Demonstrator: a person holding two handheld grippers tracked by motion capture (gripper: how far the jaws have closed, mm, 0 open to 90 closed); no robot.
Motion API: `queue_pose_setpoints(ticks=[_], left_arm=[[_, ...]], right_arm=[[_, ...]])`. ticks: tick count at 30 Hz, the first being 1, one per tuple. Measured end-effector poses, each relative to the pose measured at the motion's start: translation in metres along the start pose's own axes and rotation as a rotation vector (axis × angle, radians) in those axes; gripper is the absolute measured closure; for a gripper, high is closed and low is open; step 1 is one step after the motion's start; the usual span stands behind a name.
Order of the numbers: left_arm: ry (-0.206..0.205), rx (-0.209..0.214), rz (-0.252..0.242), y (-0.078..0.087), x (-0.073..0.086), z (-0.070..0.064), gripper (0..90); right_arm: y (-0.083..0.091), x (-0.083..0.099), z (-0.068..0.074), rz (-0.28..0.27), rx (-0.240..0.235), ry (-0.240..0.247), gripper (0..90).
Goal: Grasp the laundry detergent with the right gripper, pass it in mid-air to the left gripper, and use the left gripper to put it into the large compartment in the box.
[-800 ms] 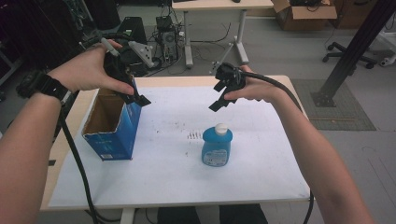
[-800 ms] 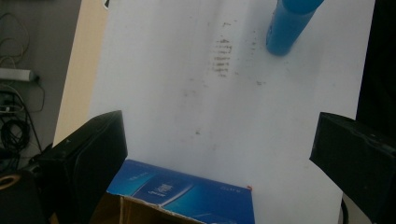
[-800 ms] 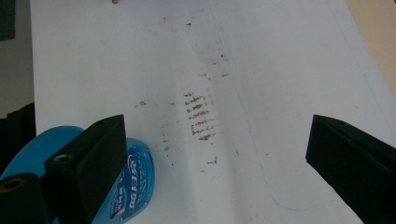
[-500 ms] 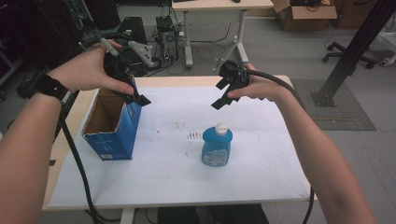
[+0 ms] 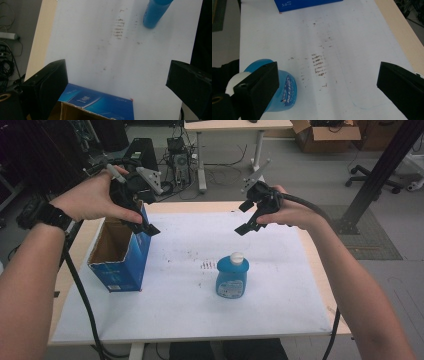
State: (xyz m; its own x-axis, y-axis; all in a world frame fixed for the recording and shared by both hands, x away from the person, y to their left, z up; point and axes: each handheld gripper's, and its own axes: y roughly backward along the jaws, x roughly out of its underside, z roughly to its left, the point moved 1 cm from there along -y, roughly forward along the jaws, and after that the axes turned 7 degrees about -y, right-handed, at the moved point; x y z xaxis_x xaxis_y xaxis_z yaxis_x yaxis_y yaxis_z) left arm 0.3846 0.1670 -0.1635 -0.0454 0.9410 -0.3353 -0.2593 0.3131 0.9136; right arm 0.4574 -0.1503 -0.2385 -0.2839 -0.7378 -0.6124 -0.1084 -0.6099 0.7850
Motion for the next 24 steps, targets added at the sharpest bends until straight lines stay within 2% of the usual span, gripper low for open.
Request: queue_pose_setpoints(ticks=[10,11,18,21,22,24], left_arm=[[0.001,0.000,-0.003,-0.002,-0.004,-0.002,4.1],[0.002,0.002,-0.004,-0.003,-0.004,-0.003,4.1],[0.006,0.003,-0.003,-0.006,-0.005,-0.007,4.1],[0.010,0.007,-0.007,-0.007,-0.005,-0.009,4.1],[0.010,0.008,-0.004,-0.008,-0.006,-0.010,4.1],[0.010,0.010,-0.006,-0.009,-0.006,-0.011,4.1]], right_arm=[[0.023,0.023,0.004,-0.089,-0.013,-0.007,3.7],[0.026,0.029,0.005,-0.110,-0.013,-0.010,3.7],[0.032,0.044,0.012,-0.165,-0.015,-0.004,3.2],[0.033,0.051,0.018,-0.193,-0.024,0.001,3.0],[0.033,0.056,0.022,-0.216,-0.041,0.005,2.8],[0.033,0.059,0.023,-0.224,-0.044,0.005,2.8]])
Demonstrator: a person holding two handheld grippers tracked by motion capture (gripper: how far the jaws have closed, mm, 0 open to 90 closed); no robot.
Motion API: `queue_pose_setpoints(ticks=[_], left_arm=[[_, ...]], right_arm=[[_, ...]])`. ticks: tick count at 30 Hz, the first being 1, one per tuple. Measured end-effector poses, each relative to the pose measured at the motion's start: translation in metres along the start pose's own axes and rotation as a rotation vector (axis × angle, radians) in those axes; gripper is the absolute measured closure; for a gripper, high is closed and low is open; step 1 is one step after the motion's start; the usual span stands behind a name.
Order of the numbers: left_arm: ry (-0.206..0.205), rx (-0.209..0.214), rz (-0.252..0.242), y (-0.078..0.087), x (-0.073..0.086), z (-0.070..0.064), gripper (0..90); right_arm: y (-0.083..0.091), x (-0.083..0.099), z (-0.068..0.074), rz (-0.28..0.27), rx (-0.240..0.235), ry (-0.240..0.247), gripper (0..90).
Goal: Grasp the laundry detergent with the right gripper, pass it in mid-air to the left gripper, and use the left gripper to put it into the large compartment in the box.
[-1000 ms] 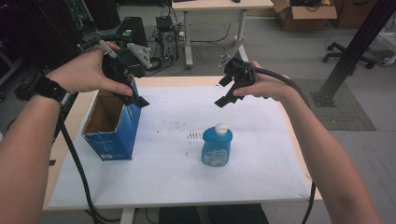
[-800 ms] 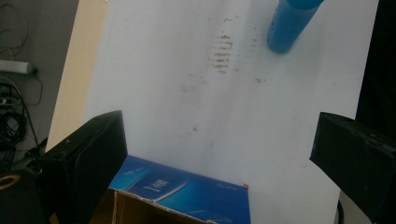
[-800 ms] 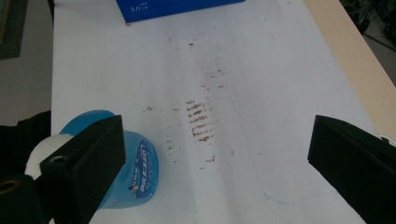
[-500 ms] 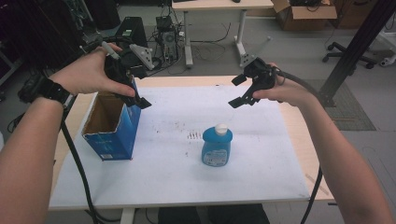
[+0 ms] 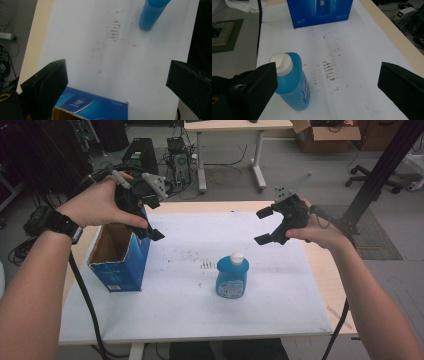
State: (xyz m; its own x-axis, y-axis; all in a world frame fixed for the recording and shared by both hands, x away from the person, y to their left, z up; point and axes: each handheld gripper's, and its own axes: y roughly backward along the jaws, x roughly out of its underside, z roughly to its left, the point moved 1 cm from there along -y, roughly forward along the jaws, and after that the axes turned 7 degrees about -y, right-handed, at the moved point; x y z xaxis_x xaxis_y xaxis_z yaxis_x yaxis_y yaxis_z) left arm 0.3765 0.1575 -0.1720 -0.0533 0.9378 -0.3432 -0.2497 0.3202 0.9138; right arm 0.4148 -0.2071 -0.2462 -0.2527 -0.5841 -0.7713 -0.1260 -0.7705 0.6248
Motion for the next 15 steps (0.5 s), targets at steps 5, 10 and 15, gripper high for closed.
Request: queue_pose_setpoints(ticks=[5,10,15], left_arm=[[-0.001,0.002,0.000,-0.001,0.000,-0.002,4.1],[-0.001,0.004,0.001,-0.001,-0.001,-0.004,4.1],[-0.005,0.007,0.006,-0.003,-0.004,-0.005,4.1]], right_arm=[[0.001,0.016,0.009,-0.049,-0.019,0.003,2.7],[0.002,0.029,0.016,-0.089,-0.019,-0.006,2.7],[-0.003,0.041,0.021,-0.117,-0.033,-0.008,2.6]])
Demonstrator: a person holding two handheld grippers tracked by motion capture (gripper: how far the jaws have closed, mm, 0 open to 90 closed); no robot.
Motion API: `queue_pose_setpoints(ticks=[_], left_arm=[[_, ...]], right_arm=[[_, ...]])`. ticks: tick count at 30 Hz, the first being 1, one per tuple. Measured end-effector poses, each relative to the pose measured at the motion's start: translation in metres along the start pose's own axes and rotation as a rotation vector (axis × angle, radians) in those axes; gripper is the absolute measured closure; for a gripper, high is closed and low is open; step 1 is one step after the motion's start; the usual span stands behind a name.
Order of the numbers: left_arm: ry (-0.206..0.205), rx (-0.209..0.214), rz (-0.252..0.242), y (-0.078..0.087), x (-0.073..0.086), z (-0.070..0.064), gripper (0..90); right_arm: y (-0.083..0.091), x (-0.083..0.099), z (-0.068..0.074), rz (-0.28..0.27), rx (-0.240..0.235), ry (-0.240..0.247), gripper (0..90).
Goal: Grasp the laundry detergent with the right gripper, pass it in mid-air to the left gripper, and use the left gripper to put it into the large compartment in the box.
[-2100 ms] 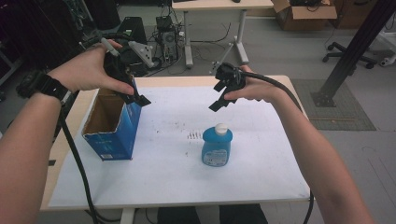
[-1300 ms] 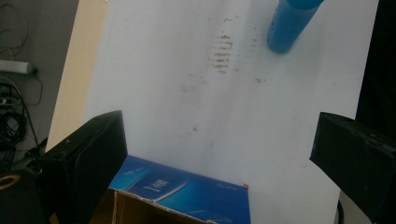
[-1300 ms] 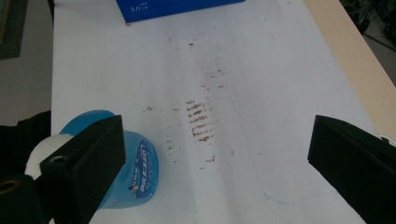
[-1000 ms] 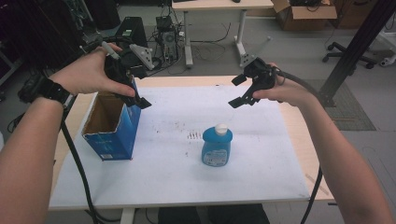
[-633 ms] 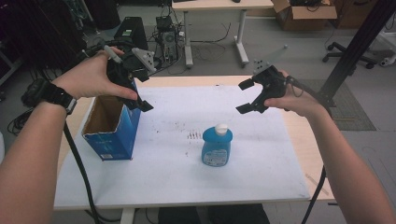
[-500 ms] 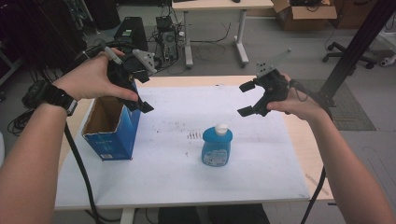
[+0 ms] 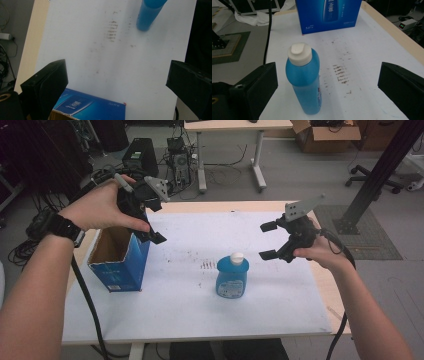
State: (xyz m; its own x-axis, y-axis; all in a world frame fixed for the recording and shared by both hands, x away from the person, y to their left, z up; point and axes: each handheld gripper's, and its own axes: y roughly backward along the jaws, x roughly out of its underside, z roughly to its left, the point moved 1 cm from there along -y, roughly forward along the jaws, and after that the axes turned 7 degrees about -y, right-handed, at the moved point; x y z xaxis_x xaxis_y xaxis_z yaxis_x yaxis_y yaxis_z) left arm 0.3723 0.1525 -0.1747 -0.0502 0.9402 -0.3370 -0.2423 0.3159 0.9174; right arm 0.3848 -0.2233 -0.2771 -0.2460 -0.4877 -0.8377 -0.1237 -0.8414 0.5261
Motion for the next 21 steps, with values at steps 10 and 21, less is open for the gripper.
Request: queue_pose_setpoints(ticks=[10,21], left_arm=[[-0.003,0.007,0.007,-0.004,-0.002,-0.002,4.1],[-0.007,0.012,0.010,-0.008,-0.004,-0.002,4.1]], right_arm=[[-0.014,0.028,0.002,-0.037,-0.025,-0.034,2.4],[-0.039,0.051,0.007,-0.043,-0.050,-0.042,2.4]])
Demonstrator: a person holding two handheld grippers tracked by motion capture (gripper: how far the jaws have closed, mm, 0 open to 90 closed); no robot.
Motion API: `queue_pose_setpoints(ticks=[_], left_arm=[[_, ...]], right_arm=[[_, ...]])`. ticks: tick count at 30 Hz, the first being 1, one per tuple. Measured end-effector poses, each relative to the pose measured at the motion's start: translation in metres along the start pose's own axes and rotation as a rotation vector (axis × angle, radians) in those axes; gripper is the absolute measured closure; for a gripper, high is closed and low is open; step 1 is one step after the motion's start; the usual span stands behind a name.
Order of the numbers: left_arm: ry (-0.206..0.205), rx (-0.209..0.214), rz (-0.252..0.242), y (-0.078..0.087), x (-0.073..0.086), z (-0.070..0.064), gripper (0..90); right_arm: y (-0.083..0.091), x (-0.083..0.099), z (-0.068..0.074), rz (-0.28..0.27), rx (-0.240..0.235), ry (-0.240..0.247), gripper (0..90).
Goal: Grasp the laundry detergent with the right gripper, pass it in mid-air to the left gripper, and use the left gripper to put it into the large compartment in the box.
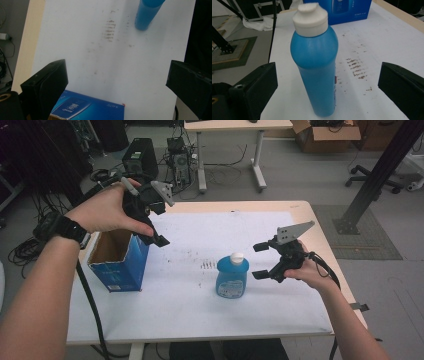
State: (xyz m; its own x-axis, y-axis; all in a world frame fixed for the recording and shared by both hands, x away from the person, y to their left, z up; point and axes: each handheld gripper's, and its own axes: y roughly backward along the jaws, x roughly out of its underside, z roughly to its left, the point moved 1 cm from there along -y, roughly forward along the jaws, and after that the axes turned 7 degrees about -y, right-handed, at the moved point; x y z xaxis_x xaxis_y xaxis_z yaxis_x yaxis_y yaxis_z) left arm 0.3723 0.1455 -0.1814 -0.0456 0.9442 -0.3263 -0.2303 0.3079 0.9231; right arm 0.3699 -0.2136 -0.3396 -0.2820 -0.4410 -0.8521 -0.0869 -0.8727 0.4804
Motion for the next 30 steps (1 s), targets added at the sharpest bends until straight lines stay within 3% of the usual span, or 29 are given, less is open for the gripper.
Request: queue_pose_setpoints(ticks=[4,23,30], left_arm=[[0.000,0.002,-0.003,-0.001,0.000,0.000,4.1],[0.001,0.005,-0.010,-0.005,0.001,0.000,4.1],[0.002,0.008,-0.011,-0.006,0.002,0.000,4.1]], right_arm=[[-0.010,0.005,0.002,0.015,0.003,0.004,2.4],[-0.052,0.018,0.006,-0.012,-0.013,-0.001,3.3],[-0.058,0.020,0.005,-0.030,-0.008,-0.005,4.6]])
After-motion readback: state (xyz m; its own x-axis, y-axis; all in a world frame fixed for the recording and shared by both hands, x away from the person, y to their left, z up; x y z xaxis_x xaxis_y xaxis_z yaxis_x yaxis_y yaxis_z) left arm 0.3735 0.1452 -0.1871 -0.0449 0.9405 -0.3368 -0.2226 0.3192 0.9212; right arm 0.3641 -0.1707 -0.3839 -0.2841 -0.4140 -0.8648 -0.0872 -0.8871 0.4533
